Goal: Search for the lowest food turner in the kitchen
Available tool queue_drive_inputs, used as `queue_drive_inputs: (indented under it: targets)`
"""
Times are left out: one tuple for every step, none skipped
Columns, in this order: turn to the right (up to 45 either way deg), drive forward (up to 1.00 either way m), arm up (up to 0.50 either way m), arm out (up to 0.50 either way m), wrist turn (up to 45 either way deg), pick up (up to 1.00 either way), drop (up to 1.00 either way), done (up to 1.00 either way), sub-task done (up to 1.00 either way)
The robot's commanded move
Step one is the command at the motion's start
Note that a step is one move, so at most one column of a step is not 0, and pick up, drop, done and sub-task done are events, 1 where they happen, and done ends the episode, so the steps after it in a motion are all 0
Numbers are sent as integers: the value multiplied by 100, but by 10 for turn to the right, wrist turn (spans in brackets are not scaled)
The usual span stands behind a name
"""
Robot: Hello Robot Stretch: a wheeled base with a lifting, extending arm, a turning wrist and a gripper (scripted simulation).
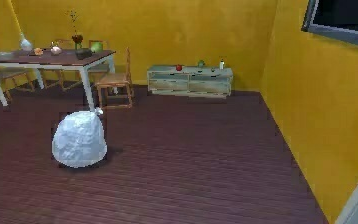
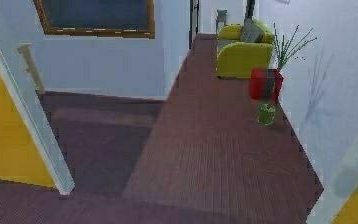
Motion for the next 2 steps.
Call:
queue_drive_inputs:
  targets:
    - [330,0,0,0,0,0,0,0,0]
    - [30,0,0,0,0,0,0,0,0]
